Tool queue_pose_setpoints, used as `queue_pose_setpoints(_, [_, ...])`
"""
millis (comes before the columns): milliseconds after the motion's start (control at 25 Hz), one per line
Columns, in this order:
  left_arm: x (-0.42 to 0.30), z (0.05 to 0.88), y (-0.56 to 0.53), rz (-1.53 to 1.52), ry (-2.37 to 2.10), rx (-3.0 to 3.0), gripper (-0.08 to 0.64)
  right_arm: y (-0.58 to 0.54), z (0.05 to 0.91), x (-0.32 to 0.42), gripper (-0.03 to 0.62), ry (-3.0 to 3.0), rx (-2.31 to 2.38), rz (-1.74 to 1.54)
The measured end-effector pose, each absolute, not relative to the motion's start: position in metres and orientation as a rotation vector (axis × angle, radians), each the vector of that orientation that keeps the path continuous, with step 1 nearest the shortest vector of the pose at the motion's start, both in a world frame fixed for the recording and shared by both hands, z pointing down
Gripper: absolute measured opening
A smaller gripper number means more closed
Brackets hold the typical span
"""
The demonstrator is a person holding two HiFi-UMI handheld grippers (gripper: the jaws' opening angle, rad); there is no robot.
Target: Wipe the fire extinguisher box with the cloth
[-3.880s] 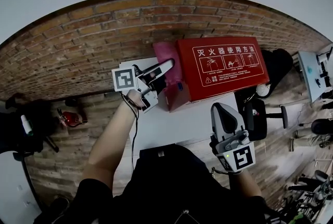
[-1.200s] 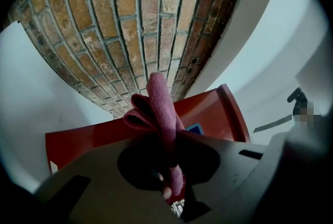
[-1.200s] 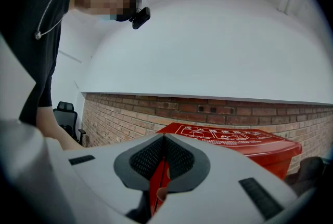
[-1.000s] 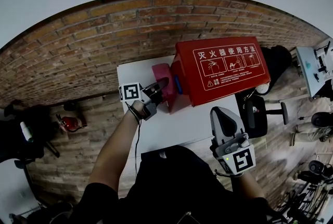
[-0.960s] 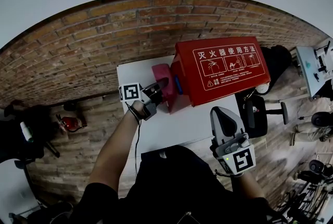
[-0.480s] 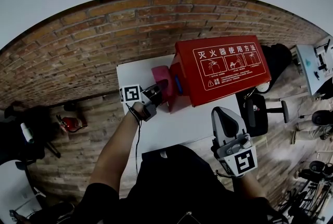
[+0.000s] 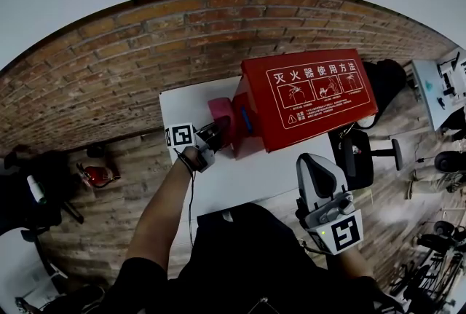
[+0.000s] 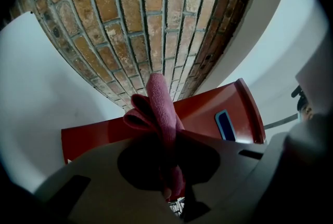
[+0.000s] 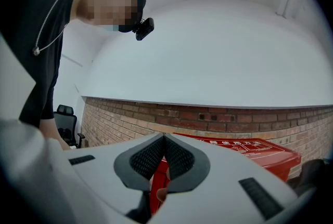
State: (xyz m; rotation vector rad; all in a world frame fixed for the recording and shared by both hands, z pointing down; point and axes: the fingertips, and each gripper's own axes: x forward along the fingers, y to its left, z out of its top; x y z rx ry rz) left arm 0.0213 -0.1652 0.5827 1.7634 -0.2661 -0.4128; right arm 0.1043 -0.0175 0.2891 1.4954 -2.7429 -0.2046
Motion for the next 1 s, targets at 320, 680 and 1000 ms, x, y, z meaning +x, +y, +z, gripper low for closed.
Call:
queue_pose_setpoints(320, [0.018,0.601,-0.166,-0.366,-0.294,1.810,0.092,-0.019,0.287,0.108,0.020,-2.744,1.498,-0.172])
queue_pose_setpoints(680, [0.018,0.618,-0.164,-0.385,-0.262,1.782,0.092,-0.024,0.289,0.111,0.020,-2.741,1.491,-0.141])
queue_pose_setpoints(1000, [0.018,0.638,-0.164,-0.358,-0.275,1.793,0.092,-0.029,0.286,0.111,0.020,-2.745,1.487,-0.154])
